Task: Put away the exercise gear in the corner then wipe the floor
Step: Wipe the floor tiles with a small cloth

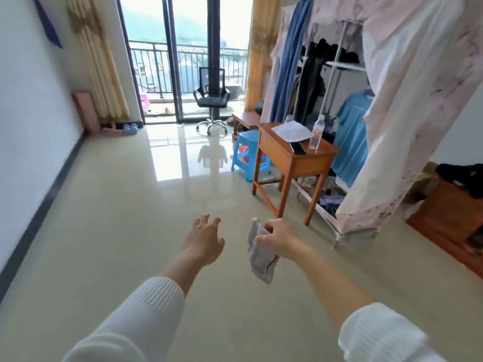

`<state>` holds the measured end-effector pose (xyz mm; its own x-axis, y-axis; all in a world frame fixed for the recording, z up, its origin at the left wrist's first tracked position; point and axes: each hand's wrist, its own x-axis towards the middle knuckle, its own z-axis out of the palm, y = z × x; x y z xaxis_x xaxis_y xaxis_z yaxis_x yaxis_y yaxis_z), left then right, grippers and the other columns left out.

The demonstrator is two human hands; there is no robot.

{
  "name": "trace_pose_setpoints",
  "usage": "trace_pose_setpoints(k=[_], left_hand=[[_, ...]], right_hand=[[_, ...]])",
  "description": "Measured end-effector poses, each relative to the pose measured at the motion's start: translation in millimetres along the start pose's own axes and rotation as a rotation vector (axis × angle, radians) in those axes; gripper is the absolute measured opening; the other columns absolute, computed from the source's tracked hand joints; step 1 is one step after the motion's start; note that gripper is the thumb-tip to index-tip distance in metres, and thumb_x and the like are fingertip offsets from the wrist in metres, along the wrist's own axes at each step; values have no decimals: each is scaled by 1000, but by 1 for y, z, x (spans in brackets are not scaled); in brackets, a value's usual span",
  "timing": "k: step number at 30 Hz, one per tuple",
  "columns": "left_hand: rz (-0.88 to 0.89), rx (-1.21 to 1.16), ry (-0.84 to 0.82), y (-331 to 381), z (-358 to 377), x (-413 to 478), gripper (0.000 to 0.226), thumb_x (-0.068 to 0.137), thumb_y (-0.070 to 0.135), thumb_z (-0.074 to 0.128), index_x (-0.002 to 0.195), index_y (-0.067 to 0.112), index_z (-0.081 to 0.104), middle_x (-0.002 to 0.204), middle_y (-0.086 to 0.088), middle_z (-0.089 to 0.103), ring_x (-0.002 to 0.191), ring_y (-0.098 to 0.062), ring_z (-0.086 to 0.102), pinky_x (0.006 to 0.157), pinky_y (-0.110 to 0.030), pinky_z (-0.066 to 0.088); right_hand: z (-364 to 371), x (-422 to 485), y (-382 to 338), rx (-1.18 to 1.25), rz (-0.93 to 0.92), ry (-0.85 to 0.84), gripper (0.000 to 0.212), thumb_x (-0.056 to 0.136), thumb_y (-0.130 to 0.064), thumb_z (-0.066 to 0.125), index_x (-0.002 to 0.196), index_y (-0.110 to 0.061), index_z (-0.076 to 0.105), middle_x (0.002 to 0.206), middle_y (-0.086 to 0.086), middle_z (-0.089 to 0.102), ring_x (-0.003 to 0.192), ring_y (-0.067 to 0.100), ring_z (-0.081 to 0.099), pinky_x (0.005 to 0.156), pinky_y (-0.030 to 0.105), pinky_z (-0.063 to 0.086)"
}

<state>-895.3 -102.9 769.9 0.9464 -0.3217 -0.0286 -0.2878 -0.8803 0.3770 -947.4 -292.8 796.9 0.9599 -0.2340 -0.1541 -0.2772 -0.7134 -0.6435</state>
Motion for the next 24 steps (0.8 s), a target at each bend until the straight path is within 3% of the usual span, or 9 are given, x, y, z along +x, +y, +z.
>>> trace_pose_setpoints(k=[5, 13, 19, 24], left_hand=[[-124, -2, 41, -47, -26, 108, 57, 90, 23, 50, 144, 18, 34, 155, -9, 23, 142, -26, 19, 111, -41, 32], [-229, 79, 101, -174, -72, 321, 57, 88, 24, 49, 143, 17, 35, 154, -11, 24, 140, -28, 23, 108, -41, 35], [-310, 94, 106, -273, -127, 491, 56, 89, 24, 48, 143, 18, 34, 153, -11, 24, 139, -27, 23, 107, -40, 34], [-352, 100, 104, -336, -157, 622, 56, 90, 25, 48, 143, 18, 34, 153, -11, 24, 139, -27, 23, 107, -41, 34]], right_hand=[[7, 139, -52, -17, -83, -59, 26, 77, -18, 60, 57, -20, 44, 57, -6, 45, 56, 8, 43, 48, 24, 29], [67, 392, -154, -22, -187, -125, 11, 77, -22, 57, 68, -15, 56, 65, -1, 54, 59, 11, 47, 51, 25, 35], [106, 572, -247, -70, -223, -185, 23, 81, -18, 53, 60, -18, 43, 59, -4, 48, 54, 10, 43, 51, 26, 32], [122, 719, -306, -138, -271, -204, 17, 80, -18, 51, 65, -15, 44, 63, 0, 48, 57, 15, 44, 52, 28, 32]])
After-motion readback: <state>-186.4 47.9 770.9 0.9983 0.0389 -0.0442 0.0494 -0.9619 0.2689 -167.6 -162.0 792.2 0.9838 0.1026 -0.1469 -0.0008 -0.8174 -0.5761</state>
